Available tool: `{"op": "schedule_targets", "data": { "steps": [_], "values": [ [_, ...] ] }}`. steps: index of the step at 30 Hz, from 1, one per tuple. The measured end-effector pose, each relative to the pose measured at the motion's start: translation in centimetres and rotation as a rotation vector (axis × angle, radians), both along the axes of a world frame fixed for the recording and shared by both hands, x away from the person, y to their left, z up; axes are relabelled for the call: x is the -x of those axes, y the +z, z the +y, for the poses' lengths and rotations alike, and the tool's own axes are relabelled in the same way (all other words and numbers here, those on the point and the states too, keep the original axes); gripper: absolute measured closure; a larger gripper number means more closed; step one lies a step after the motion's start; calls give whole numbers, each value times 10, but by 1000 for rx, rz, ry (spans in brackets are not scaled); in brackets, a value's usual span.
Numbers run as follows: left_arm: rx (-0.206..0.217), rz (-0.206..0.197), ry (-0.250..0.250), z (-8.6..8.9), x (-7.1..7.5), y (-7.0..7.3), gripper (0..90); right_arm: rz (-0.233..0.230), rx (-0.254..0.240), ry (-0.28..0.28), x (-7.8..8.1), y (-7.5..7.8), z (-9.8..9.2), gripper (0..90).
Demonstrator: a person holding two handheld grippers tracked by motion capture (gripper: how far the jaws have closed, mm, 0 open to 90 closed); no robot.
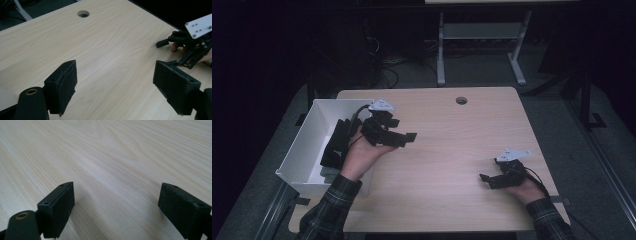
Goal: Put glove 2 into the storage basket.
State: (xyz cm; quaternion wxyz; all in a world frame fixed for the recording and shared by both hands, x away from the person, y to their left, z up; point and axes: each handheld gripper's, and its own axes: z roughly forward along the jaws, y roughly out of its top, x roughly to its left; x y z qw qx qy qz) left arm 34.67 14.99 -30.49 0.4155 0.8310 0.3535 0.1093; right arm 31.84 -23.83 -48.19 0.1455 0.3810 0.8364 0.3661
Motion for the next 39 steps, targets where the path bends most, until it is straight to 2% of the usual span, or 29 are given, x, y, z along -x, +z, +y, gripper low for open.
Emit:
{"op": "schedule_targets", "data": {
  "steps": [5,11,17,19,20,23,26,27,32,39],
  "values": [
    [3,22,-36,-23,4,-19,182,0,0,0,0,0,0,134],
    [-17,39,-70,-37,6,-52,182,-2,0,2,0,0,0,133],
    [-58,37,-98,-43,7,-85,151,-2,0,4,0,0,0,134],
    [-92,24,-112,-44,9,-99,144,-2,0,4,0,0,0,134],
    [-92,24,-112,-44,9,-99,143,-2,0,4,0,0,0,134],
    [-110,21,-128,-43,11,-116,135,-2,0,6,0,0,0,134],
    [-107,16,-139,-42,13,-124,135,-2,0,6,0,0,0,134],
    [-124,16,-145,-41,13,-129,134,-1,0,6,0,0,0,134],
    [-150,21,-146,-38,16,-146,135,-1,0,8,0,0,0,134],
    [-169,28,-151,-36,16,-158,134,-1,0,8,0,0,0,134]
  ]
}}
